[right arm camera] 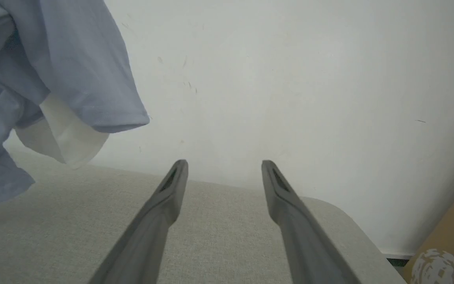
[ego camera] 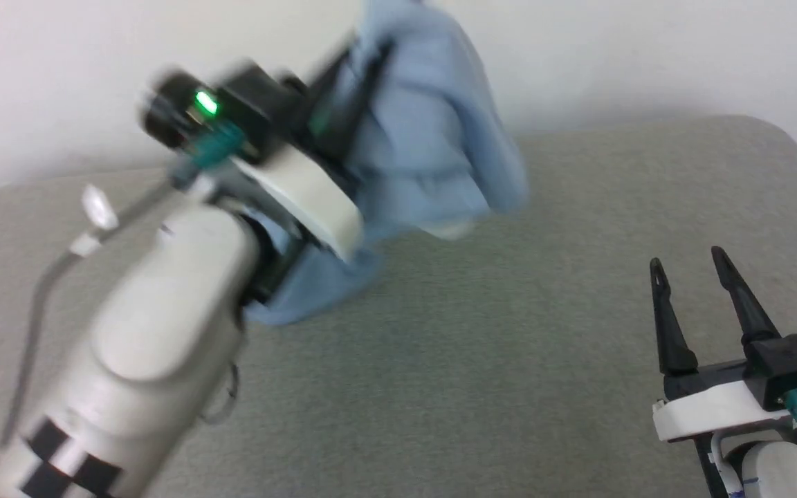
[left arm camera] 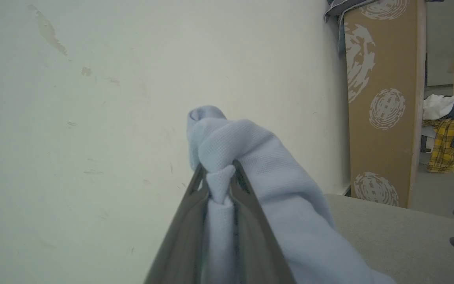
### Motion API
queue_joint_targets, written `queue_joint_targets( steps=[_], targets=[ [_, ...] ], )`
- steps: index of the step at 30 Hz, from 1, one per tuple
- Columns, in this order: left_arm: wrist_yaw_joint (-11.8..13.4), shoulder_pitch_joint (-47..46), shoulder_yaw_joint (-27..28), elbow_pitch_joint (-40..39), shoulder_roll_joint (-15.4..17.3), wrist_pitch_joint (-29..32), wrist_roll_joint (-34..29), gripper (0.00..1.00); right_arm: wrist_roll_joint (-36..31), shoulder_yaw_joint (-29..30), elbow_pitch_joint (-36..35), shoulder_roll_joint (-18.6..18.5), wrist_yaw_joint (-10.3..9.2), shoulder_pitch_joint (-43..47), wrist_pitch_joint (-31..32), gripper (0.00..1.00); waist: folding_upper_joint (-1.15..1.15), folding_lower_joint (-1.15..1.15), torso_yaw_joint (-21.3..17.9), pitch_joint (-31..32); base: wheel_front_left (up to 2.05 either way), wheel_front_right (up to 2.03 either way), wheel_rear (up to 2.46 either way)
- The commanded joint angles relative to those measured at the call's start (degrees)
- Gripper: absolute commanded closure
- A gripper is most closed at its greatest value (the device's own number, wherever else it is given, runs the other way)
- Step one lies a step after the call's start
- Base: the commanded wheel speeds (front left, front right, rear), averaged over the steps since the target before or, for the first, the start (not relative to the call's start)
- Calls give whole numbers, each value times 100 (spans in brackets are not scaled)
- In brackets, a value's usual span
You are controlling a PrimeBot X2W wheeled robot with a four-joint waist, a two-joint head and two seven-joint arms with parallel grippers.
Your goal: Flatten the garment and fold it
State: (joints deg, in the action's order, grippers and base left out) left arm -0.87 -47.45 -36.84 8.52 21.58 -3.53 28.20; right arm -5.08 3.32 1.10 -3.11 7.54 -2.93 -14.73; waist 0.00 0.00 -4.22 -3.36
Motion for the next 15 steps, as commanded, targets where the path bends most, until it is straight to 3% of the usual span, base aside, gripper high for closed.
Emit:
queue_joint_targets(
  steps=[1, 6, 10, 11, 12, 15],
  targets=[
    [40, 156, -67, 20, -73, -9, -18, 100, -16, 0, -18, 19, -5, -2, -27, 0, 0, 0, -424, -125, 0, 0, 0],
    [93, 767, -549, 600, -576, -91, 38, 100, 85, -15, -12, 22, -5, -56, -27, 0, 0, 0, -772, -323, 0, 0, 0],
    [73, 1205, -952, 1500, -894, -67, 33, 100, 177, -102, 62, 22, -5, -70, -27, 0, 0, 0, -935, -455, 0, 0, 0],
    [83, 1293, -1030, 1789, -944, 49, 50, 37, 193, -131, 96, 23, -5, -76, -27, 0, 0, 0, -952, -480, 0, 0, 0],
    [66, 1352, -1081, 2028, -1011, 117, 89, 0, 209, -157, 128, 23, -5, -82, -27, 0, 0, 0, -959, -498, 0, 0, 0],
    [65, 1389, -1166, 2488, -1160, -17, 61, 0, 238, -238, 185, 23, -5, -93, -27, 0, 0, 0, -926, -514, 0, 0, 0]
  ],
)
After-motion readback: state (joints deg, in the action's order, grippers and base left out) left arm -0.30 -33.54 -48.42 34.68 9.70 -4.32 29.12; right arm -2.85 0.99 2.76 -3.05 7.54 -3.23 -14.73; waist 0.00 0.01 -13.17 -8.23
